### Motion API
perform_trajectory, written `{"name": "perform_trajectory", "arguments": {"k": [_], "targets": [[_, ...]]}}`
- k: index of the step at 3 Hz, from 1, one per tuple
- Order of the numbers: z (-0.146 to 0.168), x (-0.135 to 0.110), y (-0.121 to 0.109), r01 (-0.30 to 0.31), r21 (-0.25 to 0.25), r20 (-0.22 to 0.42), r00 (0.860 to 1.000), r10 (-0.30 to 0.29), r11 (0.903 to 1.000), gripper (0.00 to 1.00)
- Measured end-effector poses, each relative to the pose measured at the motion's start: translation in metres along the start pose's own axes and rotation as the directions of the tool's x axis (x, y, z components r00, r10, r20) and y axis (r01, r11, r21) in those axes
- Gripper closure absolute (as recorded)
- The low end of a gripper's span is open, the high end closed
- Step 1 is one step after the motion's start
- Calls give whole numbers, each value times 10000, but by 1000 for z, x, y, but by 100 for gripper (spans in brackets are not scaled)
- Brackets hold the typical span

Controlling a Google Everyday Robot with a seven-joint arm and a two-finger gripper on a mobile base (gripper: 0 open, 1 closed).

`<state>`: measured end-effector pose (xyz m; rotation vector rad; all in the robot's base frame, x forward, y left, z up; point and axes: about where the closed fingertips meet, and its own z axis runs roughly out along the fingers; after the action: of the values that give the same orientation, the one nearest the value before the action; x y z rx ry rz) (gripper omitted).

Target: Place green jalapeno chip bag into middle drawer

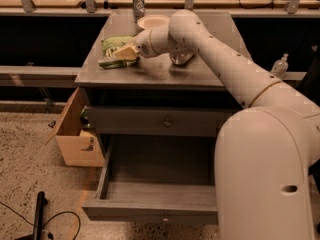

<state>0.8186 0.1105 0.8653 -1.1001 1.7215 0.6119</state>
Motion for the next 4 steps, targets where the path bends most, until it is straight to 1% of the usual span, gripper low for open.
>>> {"name": "perform_trajectory", "arguments": {"k": [1, 2, 3, 4], "targets": [[21, 16, 13, -210, -416, -282, 9994, 199, 9989, 41], [23, 19, 16, -174, -457, -361, 9992, 157, 9988, 58], [23, 17, 16, -173, -456, -360, 9992, 157, 9988, 82], [22, 16, 15, -173, -456, -360, 9992, 157, 9988, 100]]}}
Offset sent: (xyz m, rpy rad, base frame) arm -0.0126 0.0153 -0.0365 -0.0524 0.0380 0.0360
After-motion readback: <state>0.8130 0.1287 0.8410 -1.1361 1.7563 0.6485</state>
